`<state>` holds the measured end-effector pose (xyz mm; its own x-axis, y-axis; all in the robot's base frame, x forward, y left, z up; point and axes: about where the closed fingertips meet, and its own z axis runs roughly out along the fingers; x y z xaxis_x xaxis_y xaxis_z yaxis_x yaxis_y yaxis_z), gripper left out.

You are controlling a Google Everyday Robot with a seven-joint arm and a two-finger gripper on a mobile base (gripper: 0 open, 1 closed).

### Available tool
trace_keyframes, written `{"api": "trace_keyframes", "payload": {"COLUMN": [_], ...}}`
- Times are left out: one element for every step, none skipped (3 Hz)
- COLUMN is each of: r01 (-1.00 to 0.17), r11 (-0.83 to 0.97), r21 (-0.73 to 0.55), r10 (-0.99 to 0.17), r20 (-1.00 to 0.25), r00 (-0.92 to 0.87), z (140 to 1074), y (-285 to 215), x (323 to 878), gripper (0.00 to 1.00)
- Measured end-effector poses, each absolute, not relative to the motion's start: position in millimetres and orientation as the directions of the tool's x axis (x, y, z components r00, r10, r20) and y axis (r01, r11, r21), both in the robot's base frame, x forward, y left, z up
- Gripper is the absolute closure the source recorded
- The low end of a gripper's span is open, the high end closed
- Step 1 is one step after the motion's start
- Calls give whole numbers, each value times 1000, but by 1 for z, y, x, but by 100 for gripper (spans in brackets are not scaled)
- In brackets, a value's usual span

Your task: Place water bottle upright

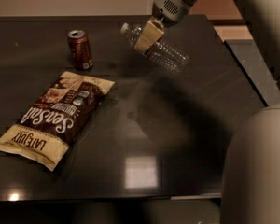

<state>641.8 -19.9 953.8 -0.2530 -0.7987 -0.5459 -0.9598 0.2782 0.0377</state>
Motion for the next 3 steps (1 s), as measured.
{"api": "trace_keyframes", "payload": {"r01": [-979, -989, -992], "r11": [194, 129, 108], "r21": [68, 76, 65], "r10": [-693, -546, -388], "r20": [-697, -827, -916], "r00": [-186, -135, -102], "z": [972, 983, 984], "y": [-15, -21, -41], "x": [625, 614, 611], "gripper": [100, 100, 100]}}
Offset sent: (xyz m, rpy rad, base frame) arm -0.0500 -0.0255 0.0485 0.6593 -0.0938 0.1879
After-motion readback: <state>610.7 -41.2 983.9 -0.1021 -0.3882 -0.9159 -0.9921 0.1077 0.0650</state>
